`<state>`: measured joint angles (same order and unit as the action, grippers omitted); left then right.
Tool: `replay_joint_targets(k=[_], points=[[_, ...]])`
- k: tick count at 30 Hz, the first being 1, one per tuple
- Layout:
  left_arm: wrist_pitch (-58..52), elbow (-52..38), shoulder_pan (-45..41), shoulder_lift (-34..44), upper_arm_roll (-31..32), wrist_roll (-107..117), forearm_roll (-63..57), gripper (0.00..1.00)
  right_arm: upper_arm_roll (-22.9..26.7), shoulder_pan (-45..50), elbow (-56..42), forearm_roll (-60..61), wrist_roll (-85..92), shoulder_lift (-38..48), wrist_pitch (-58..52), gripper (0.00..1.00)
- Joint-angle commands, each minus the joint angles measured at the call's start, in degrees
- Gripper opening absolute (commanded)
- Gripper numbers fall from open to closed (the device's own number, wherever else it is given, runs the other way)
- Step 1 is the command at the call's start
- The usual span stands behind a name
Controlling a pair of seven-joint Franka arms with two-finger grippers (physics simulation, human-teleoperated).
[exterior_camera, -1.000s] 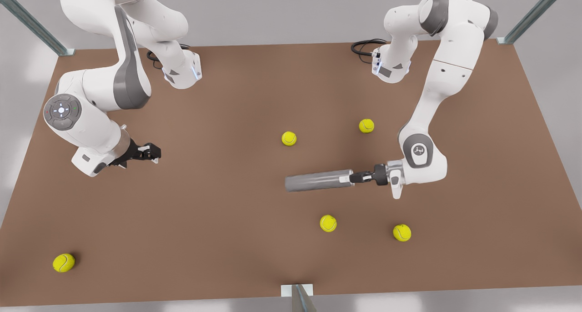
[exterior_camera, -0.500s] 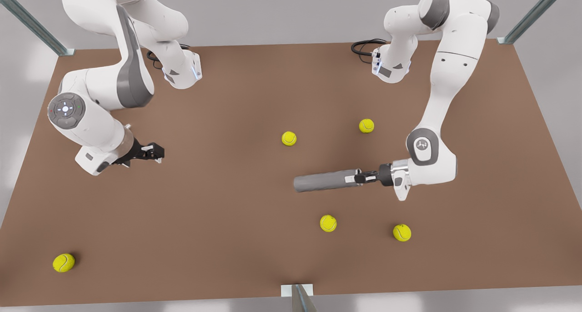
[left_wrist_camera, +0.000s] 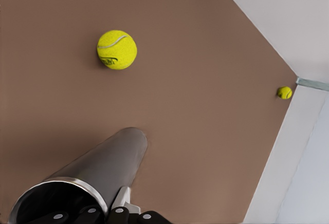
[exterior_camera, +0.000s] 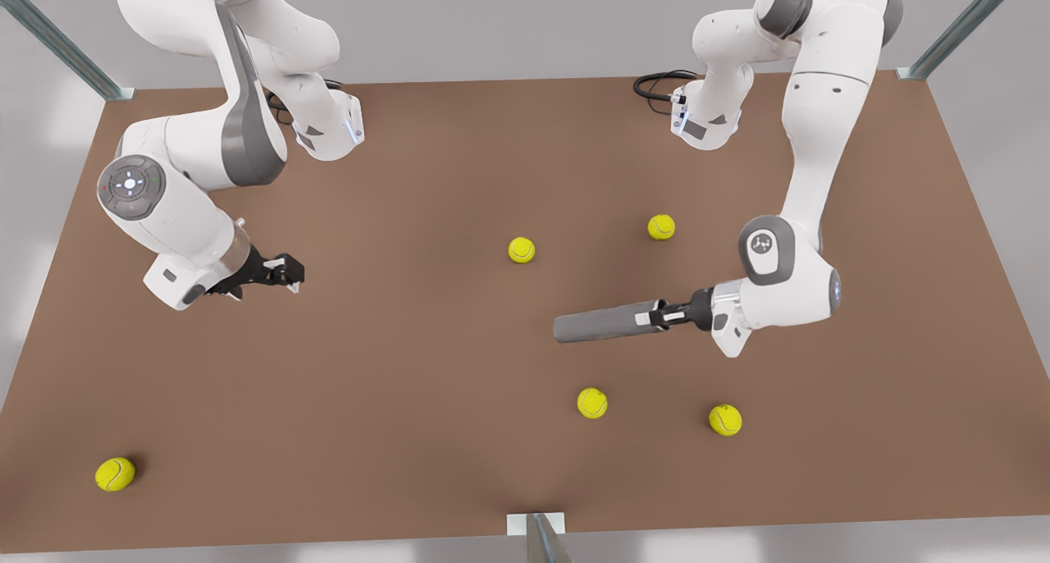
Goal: Put the tennis tube upright
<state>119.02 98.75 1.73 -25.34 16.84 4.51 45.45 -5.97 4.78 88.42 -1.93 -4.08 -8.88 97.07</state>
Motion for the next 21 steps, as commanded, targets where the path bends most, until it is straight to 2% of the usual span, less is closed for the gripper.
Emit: replay_joint_targets(k=[1,21], points=[[-0.01,0.04,0.02,0.46,0.03,0.06,-2.55,0.21,0.00,-0.04,0.00,0.00,0.04,0.00,-0.04,1.00],[-0.28,0.04,-1.73,5.83,0.65,14.12,-30.85,0.21,0.00,-0.04,0.00,0.00,-0.05,-0.26,-0.13,1.00]])
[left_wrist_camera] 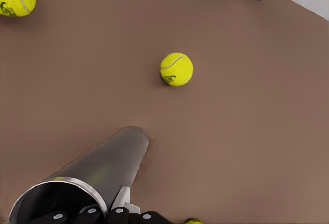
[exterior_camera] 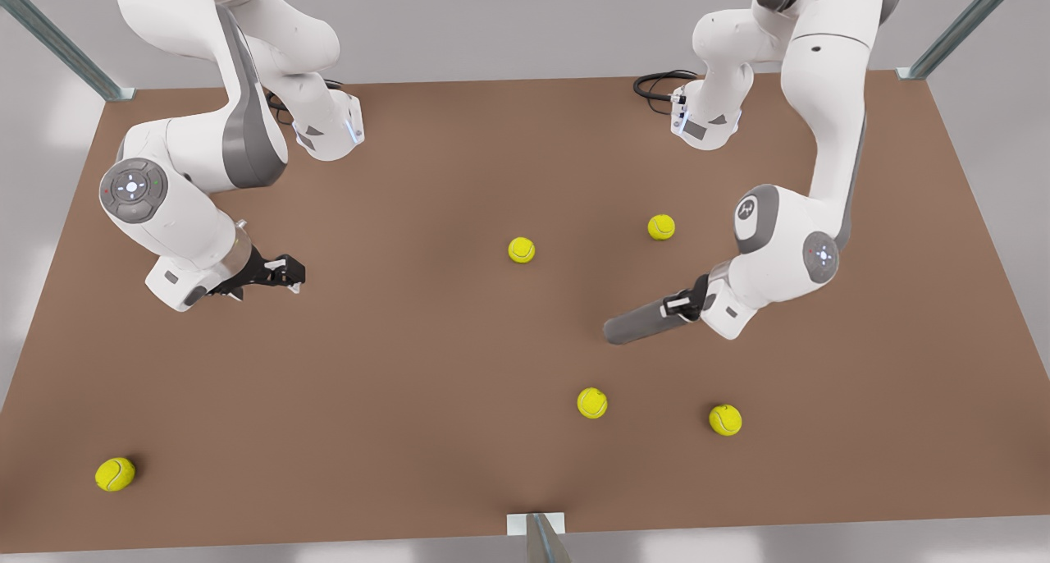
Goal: Put the tennis tube upright
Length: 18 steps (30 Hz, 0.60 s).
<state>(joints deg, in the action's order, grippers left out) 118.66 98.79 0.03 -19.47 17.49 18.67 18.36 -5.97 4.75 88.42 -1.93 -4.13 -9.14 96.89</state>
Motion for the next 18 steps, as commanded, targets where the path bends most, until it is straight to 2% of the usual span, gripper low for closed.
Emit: replay_joint_targets(k=[1,18], points=[[-0.18,0.00,0.06,0.13,0.00,0.05,-5.00,0.21,0.00,0.00,0.00,0.00,0.00,0.00,0.05,1.00],[-5.19,-1.05,-1.44,0.84,0.09,5.76,-26.09,0.21,0.00,0.09,0.00,0.18,0.00,-0.17,0.23,1.00]])
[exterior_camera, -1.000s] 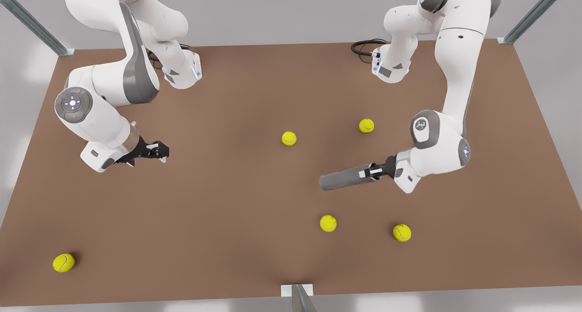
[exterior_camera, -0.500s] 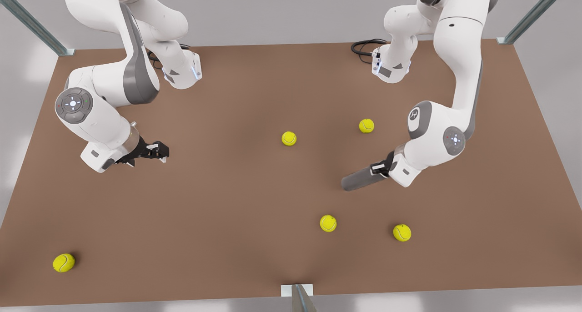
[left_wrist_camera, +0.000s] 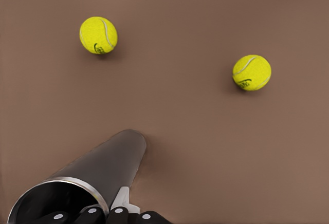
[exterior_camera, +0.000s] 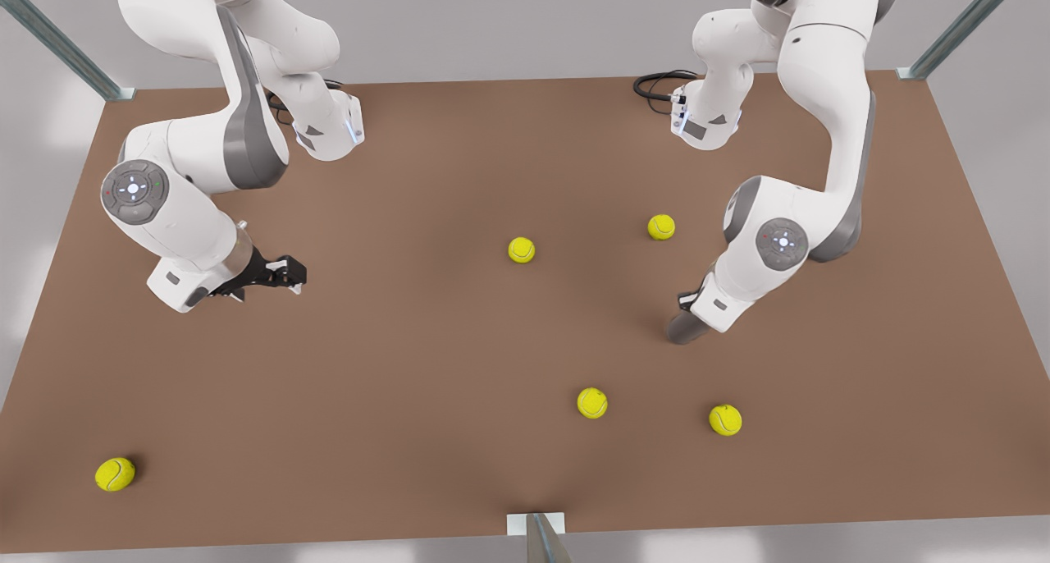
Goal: Put the tennis tube upright
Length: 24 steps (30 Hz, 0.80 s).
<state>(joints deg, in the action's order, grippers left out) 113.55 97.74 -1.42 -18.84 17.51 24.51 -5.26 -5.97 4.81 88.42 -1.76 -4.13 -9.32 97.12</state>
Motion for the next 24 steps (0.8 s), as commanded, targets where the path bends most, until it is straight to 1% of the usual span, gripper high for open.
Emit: replay_joint_targets(k=[1,10,17,18,20,21,22,24], points=[[0.01,0.00,0.01,-0.06,-0.01,0.01,-2.56,0.21,0.00,0.03,0.00,0.00,0.00,0.00,0.00,1.00],[0.01,-2.02,-0.34,-2.78,-0.19,-0.08,-2.38,0.21,0.00,0.03,0.00,0.00,0.00,-0.08,0.00,1.00],[0.01,-2.37,-0.25,-3.05,-0.19,-0.52,-2.30,0.21,0.00,0.03,0.00,0.00,0.00,-0.08,0.00,1.00],[0.01,-2.37,-0.25,-3.05,-0.19,-0.52,-2.30,0.29,0.00,0.03,0.09,0.00,0.00,-0.08,0.00,1.00],[0.01,-2.37,-0.25,-3.05,-0.19,-0.69,-2.38,0.56,0.00,0.03,0.09,0.00,0.00,-0.08,0.00,1.00],[0.01,-2.37,-0.25,-3.05,-0.19,-0.60,-2.38,0.87,0.00,0.03,0.09,0.00,0.00,-0.08,0.00,1.00],[-0.08,-2.37,-0.25,-2.96,-0.19,-0.60,-2.38,1.00,0.00,0.03,0.09,0.00,0.00,-0.08,0.00,1.00],[-0.08,-2.37,-0.25,-2.96,-0.19,-0.52,-2.38,1.00,0.00,0.03,0.09,0.00,0.00,-0.08,0.00,1.00]])
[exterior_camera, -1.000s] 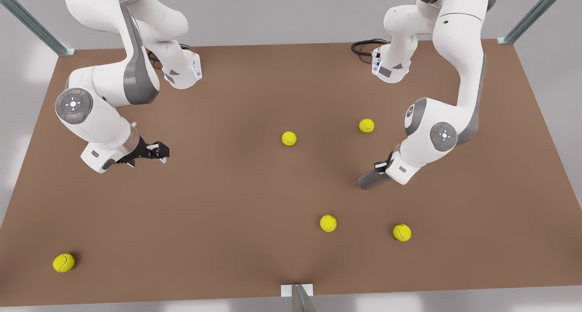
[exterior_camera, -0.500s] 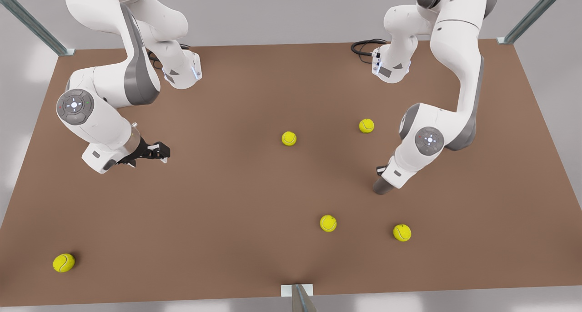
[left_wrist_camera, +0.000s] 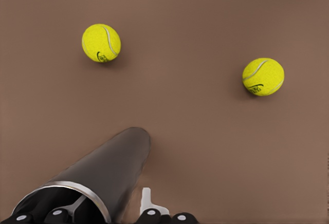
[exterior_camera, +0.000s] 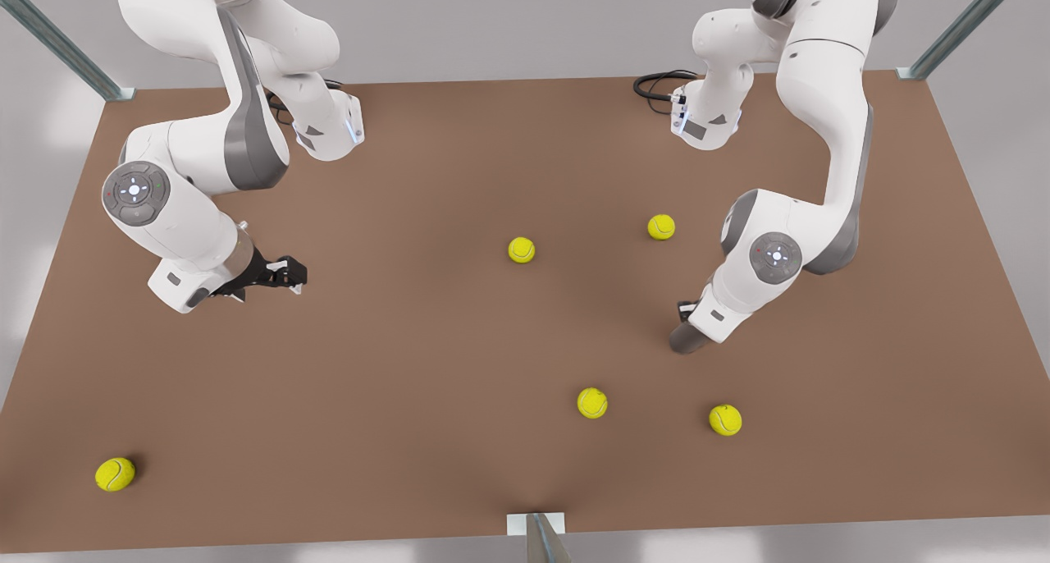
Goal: Put the tennis tube upright
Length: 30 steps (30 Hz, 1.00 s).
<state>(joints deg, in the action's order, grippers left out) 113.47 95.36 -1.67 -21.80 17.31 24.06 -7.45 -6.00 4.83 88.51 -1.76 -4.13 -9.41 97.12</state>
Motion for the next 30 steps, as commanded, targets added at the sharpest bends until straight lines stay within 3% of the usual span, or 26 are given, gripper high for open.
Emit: replay_joint_targets(k=[1,18,21,26,29,30], points=[[0.00,0.00,0.00,0.00,0.00,0.02,-0.19,1.00,0.02,0.00,0.00,0.00,0.00,0.00,0.00,1.00],[-4.13,-2.29,-0.18,0.70,1.50,0.46,1.65,1.00,0.02,0.00,0.00,0.00,-0.09,-0.08,-0.18,1.00],[-15.91,-9.67,-0.09,1.23,1.67,0.46,1.30,1.00,-0.07,0.00,0.00,0.00,-0.09,-0.08,-0.18,1.00],[-16.87,-10.46,-0.09,1.94,1.58,0.37,1.04,1.00,-0.07,0.00,0.00,0.00,-0.09,-0.08,-0.09,1.00],[-29.88,-22.58,1.85,2.11,1.06,-1.04,0.77,1.00,-0.07,0.00,0.00,0.00,-0.09,-0.08,0.00,1.00],[-31.81,-23.03,1.85,3.86,0.79,-1.38,-1.94,1.00,-0.07,0.00,0.00,0.09,-0.09,-0.08,-0.09,1.00]])
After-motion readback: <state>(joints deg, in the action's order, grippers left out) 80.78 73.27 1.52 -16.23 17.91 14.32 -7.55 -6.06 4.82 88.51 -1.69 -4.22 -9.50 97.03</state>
